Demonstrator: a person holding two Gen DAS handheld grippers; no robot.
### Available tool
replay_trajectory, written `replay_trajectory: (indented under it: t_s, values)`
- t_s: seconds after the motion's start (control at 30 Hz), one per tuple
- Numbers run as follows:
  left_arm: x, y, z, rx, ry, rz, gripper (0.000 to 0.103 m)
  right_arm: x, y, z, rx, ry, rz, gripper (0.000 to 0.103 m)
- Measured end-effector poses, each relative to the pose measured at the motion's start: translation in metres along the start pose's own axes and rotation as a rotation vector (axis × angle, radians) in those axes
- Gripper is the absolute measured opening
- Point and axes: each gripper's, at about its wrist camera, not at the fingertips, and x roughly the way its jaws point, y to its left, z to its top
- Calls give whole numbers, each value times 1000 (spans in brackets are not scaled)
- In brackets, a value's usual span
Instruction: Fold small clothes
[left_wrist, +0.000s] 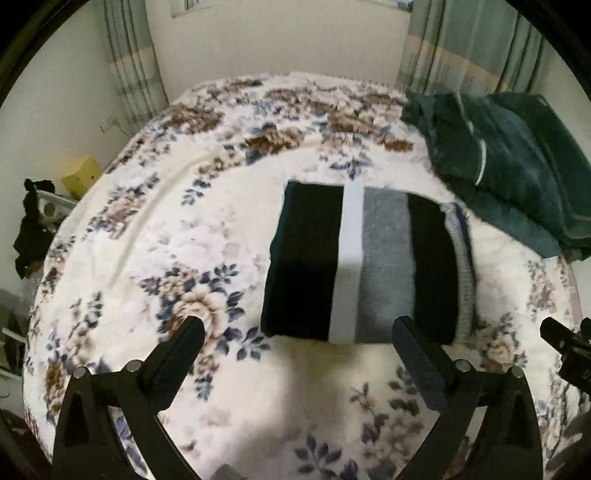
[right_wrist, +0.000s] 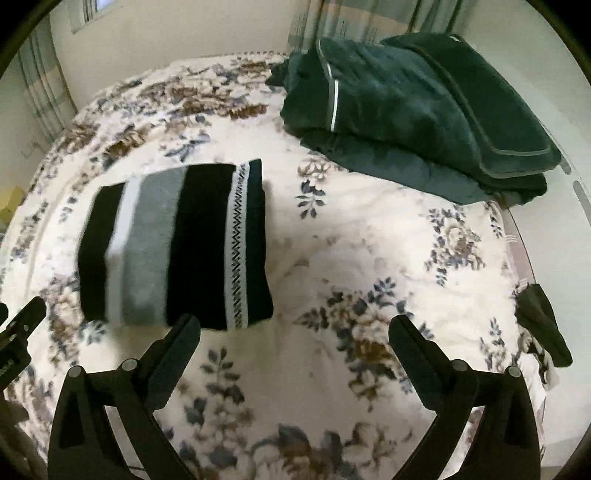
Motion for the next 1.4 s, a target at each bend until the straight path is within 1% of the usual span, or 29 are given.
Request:
replay_trajectory:
  t_s: [0.03, 0.07, 0.17, 0.27, 0.33, 0.43, 0.53, 0.57, 0.67, 0.73, 0.77, 0.93, 1.0, 1.17, 1.3, 1.4]
  values:
    - [-13, -1, -2, -2, -9, 7, 103, -14, -2, -2, 1, -10, -2, 103]
    - [-34, -2, -3, -6, -22, 10, 103, -38, -6, -5, -5, -29, -2, 103]
    - [-82, -4, -9, -9, -55, 27, 103, -91, -10, -15, -11, -71, -9, 103]
    - [-139, -8, -17, 0, -100, 29, 103, -157, -17, -30, -21, -125, -5, 103]
    - [-175, -10, -23, 0, -122, 18, 103, -193, -21, -41, -19, -155, -1, 103]
    - [-228, -12, -32, 16, -167, 17, 103, -260, -34, -61, -11, -207, 10, 103]
    - [-276, -16, -41, 29, -210, 16, 103, -315, -45, -79, -6, -256, 16, 103]
    - [-298, -18, -45, 42, -231, 12, 103, -333, -49, -85, -4, -270, 18, 103]
    - [-340, -18, -56, 47, -279, 19, 103, -390, -62, -108, 2, -310, 32, 103]
    - [-364, -18, -63, 43, -302, 15, 103, -417, -69, -120, 4, -337, 34, 103]
    - [-380, -17, -67, 40, -316, 16, 103, -436, -73, -129, 5, -358, 36, 103]
    - [-423, -20, -85, 37, -361, 18, 103, -492, -86, -155, -5, -421, 50, 103]
    - [-434, -21, -91, 35, -361, 9, 103, -511, -90, -165, -15, -437, 54, 103]
    - [-449, -22, -103, 32, -353, -8, 103, -542, -104, -180, -16, -450, 69, 103]
    - [-459, -21, -109, 21, -345, -23, 103, -557, -110, -186, -25, -460, 71, 103]
    - [-465, -22, -112, 21, -361, -10, 103, -564, -111, -189, -32, -471, 73, 103]
